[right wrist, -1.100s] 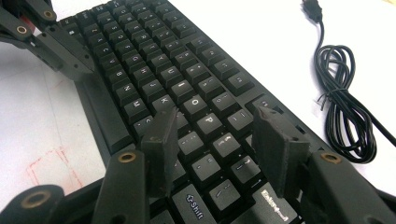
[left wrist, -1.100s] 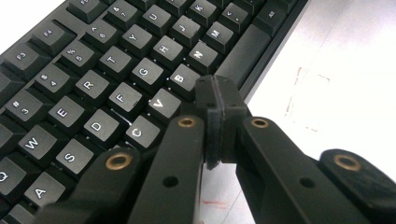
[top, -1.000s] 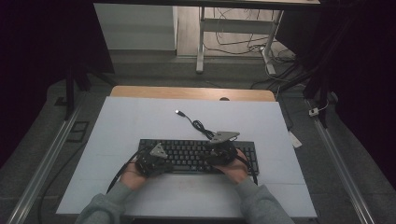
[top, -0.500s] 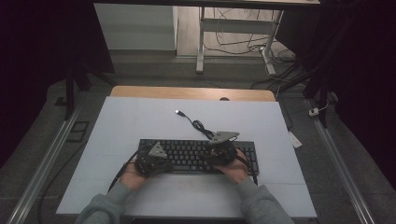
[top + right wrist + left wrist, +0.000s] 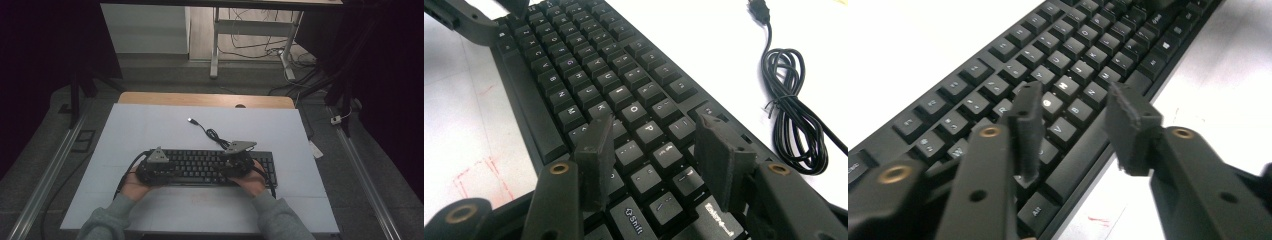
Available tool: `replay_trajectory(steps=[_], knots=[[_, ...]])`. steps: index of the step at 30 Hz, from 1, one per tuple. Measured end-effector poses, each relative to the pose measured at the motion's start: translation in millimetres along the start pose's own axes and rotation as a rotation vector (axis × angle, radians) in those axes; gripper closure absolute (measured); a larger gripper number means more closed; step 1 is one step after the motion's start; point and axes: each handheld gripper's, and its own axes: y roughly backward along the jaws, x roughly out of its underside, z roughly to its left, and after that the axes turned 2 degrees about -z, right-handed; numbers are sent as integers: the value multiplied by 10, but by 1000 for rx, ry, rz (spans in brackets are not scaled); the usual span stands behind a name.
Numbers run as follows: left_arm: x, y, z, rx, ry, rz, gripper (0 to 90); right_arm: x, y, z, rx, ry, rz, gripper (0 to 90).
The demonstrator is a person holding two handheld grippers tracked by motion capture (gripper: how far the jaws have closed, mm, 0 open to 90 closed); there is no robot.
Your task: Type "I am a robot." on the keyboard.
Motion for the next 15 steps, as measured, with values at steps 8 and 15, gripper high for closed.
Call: replay_trajectory(steps=[8,15], knots=[[25,85,99,-35,75,-9,373,6,33,9,-1,-10,-6,506],[44,184,193,-68,132,-29,299,64,116,17,9,-18,-15,506]])
